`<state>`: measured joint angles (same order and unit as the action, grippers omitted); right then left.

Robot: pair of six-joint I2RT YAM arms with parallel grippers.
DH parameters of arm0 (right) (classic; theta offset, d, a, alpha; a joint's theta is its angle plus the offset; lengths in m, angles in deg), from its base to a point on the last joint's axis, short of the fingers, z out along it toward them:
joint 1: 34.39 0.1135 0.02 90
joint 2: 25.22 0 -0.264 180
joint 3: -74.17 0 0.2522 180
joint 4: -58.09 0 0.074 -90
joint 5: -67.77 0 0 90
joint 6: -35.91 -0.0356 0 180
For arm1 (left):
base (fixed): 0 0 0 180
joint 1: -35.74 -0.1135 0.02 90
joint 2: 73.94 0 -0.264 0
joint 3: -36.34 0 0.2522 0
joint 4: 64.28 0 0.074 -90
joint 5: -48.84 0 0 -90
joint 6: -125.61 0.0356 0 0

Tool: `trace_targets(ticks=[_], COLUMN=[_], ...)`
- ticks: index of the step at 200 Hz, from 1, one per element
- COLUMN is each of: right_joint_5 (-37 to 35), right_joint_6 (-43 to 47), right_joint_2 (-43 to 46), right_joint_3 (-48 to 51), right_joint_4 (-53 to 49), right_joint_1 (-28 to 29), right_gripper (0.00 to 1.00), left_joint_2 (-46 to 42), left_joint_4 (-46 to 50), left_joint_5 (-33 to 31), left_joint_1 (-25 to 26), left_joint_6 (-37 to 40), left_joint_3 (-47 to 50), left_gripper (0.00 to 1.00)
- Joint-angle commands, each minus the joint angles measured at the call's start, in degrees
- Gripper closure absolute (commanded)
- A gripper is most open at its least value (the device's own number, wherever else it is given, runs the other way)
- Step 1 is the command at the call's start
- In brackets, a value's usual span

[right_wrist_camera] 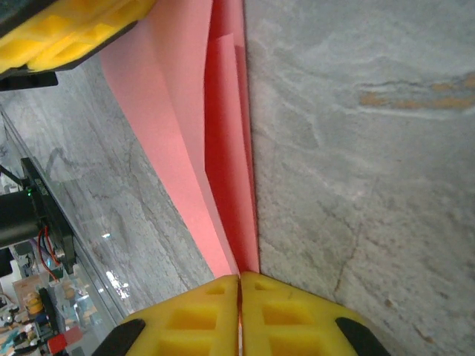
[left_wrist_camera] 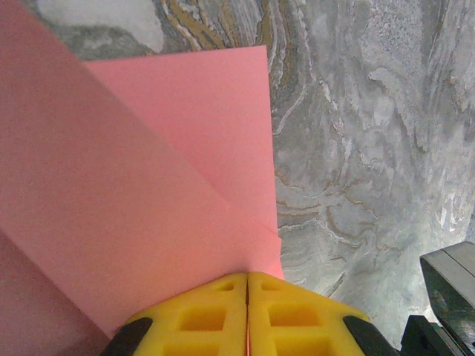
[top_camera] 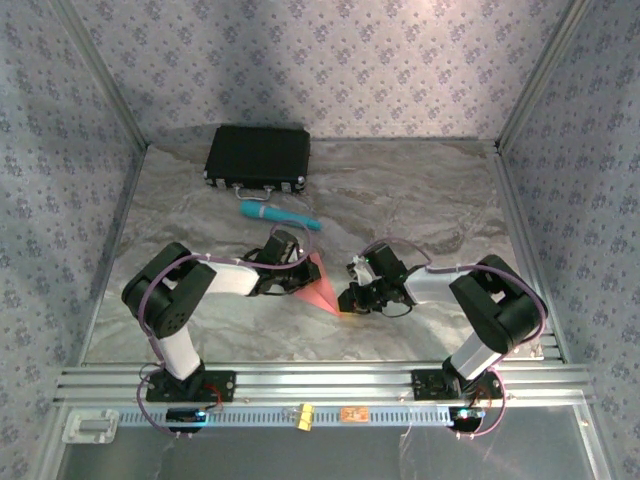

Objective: Fold a paper plane with a square sheet of paper (pick it up from the middle)
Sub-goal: Fourth fold the wing at the center of the table.

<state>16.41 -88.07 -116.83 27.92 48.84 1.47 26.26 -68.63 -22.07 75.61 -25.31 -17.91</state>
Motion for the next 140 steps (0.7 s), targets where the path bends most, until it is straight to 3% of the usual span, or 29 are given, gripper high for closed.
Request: trace_targets(ticks=[1, 49, 107, 140], right_joint_5=[-1.02, -2.23, -2.61, -2.8], right_joint_6=[0.25, 0.14, -0.04, -0.25], right_joint_2=[0.55, 1.13, 1.25, 2.39], right_joint_3=[2.27, 2.5, 2.52, 2.7], right_joint_4=[-6.21, -7.72, -8.21, -9.16], right_joint_1=[-0.26, -0.24, -0.09, -0.08], right_gripper=[0.87, 0.86, 0.92, 0.87], left_joint_2=[2.01, 1.84, 2.1, 2.1], left_joint_4=[3.0, 2.99, 2.69, 2.64], left_joint_5=[-1.43, -1.47, -1.16, -1.16], left_joint_1=[-0.33, -0.33, -0.32, -0.28], left_joint_6=[0.9, 0.9, 0.81, 0.81], left_joint_3=[0.38, 0.43, 0.42, 0.39], left_gripper=[0.91, 0.91, 0.91, 0.91])
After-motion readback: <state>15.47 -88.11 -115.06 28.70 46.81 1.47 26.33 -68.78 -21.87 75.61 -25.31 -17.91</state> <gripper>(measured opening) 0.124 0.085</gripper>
